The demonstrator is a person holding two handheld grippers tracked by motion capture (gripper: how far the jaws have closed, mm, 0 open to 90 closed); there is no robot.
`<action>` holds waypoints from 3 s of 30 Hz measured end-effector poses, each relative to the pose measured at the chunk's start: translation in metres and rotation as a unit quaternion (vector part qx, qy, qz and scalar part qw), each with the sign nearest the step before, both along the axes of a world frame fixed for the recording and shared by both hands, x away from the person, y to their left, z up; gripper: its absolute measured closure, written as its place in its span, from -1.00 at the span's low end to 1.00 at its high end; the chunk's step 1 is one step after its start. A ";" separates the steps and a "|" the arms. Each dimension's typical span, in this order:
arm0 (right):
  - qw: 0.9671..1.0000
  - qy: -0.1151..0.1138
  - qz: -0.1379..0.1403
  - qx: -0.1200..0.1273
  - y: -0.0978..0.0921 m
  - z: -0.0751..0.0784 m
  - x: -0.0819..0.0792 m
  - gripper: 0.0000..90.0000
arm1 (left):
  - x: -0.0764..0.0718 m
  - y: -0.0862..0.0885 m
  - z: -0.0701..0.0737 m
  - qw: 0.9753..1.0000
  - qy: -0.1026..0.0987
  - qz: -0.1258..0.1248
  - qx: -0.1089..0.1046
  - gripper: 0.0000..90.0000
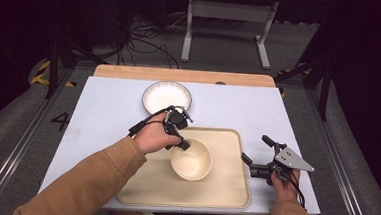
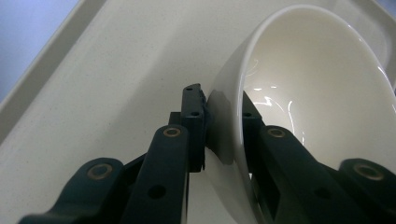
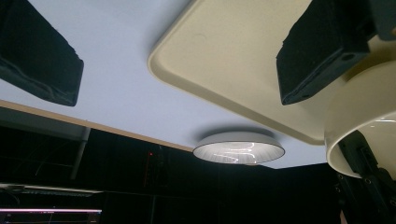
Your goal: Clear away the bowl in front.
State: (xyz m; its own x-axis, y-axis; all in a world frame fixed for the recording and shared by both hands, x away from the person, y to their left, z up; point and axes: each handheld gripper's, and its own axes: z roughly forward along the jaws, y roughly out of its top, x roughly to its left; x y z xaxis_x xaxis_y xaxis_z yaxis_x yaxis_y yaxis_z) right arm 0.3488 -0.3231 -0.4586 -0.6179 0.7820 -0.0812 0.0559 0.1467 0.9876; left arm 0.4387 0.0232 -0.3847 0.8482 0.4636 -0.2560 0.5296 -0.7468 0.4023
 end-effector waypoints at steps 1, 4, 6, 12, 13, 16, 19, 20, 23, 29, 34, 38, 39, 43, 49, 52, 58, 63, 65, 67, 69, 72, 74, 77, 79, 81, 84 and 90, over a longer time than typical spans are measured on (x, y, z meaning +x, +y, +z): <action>1.000 0.000 0.000 0.000 0.000 0.000 0.000 -0.98 | 0.000 -0.001 -0.001 1.000 0.002 0.002 0.000 0.78; 1.000 0.000 0.000 0.000 0.000 0.000 0.000 -0.98 | 0.000 -0.002 -0.002 1.000 0.000 -0.005 0.000 0.78; 1.000 0.000 0.000 0.000 0.000 0.000 0.000 -0.98 | 0.000 -0.003 -0.002 1.000 0.001 -0.004 0.003 0.78; 1.000 0.000 0.000 0.000 0.000 0.000 0.000 -0.98 | 0.001 -0.004 -0.007 1.000 -0.004 -0.010 0.008 0.75; 1.000 0.000 0.000 0.000 0.000 0.000 0.000 -0.98 | 0.001 -0.004 -0.007 1.000 -0.004 -0.010 0.008 0.75; 1.000 0.000 -0.001 0.001 0.000 0.000 0.000 -0.98 | 0.001 -0.004 -0.007 1.000 -0.002 -0.007 0.007 0.75; 1.000 0.000 0.000 0.001 0.000 0.000 0.000 -0.98 | 0.000 -0.004 -0.007 1.000 0.006 0.006 0.004 0.75; 1.000 0.001 0.000 0.001 0.000 0.000 0.000 -0.98 | 0.000 -0.003 -0.008 1.000 0.006 0.004 0.003 0.75; 1.000 0.001 0.000 0.002 0.000 0.000 0.000 -0.98 | 0.002 -0.001 -0.008 1.000 0.002 -0.005 0.006 0.76; 1.000 0.001 -0.001 0.002 0.000 0.000 0.000 -0.98 | 0.002 0.000 -0.008 1.000 -0.002 -0.002 0.012 0.77; 1.000 0.001 -0.001 0.002 0.000 0.000 0.000 -0.98 | 0.002 0.002 -0.008 1.000 -0.010 0.008 0.009 0.73; 1.000 0.001 -0.001 0.002 0.000 0.000 0.000 -0.98 | 0.003 0.004 -0.010 1.000 -0.013 0.009 0.016 0.69; 1.000 0.000 -0.001 0.002 0.000 0.000 0.000 -0.98 | 0.003 0.004 -0.010 1.000 -0.015 0.009 0.018 0.66; 1.000 0.001 -0.001 0.002 0.000 0.000 0.000 -0.98 | 0.004 0.006 -0.011 1.000 -0.015 0.013 0.009 0.64; 1.000 0.001 -0.001 0.002 0.000 0.000 0.000 -0.98 | 0.003 0.007 -0.009 1.000 -0.022 0.017 0.003 0.50; 1.000 0.000 -0.001 0.002 0.000 0.000 0.000 -0.98 | 0.002 0.008 -0.007 0.999 -0.030 0.020 -0.002 0.42; 1.000 0.000 0.000 0.001 0.000 0.000 0.000 -0.98 | -0.004 0.014 0.001 0.997 -0.070 0.020 -0.026 0.03; 1.000 -0.004 0.002 -0.002 0.000 0.000 -0.001 -0.98 | -0.011 0.022 0.008 0.994 -0.102 0.022 -0.042 -0.24; 1.000 -0.003 0.001 -0.001 0.000 0.000 0.000 -0.98 | -0.015 0.028 0.011 0.991 -0.121 0.024 -0.054 -0.31; 1.000 -0.002 0.001 0.000 0.000 0.000 0.000 -0.98 | -0.017 0.031 0.012 0.990 -0.124 0.027 -0.058 -0.35; 1.000 0.001 0.002 0.001 0.000 0.000 0.000 -0.97 | -0.021 0.039 0.014 0.988 -0.137 0.031 -0.069 -0.37; 1.000 0.002 0.003 0.001 0.000 0.000 0.000 -0.97 | -0.026 0.048 0.016 0.985 -0.146 0.038 -0.079 -0.40; 1.000 0.002 0.003 0.001 0.000 0.000 0.000 -0.97 | -0.031 0.056 0.017 0.984 -0.152 0.043 -0.086 -0.41; 1.000 0.003 0.006 -0.001 0.000 0.000 0.001 -0.96 | -0.039 0.067 0.019 0.981 -0.162 0.050 -0.091 -0.43; 1.000 0.003 0.009 -0.007 0.001 0.000 0.001 -0.96 | -0.043 0.074 0.019 0.980 -0.167 0.054 -0.097 -0.45; 1.000 0.002 0.013 -0.011 0.002 0.000 0.001 -0.96 | -0.048 0.080 0.019 0.979 -0.170 0.057 -0.100 -0.47; 1.000 0.002 0.015 -0.014 0.002 0.000 0.001 -0.96 | -0.054 0.089 0.019 0.976 -0.179 0.063 -0.105 -0.48; 1.000 0.003 0.015 -0.010 0.001 0.000 0.001 -0.96 | -0.062 0.101 0.019 0.971 -0.197 0.068 -0.115 -0.52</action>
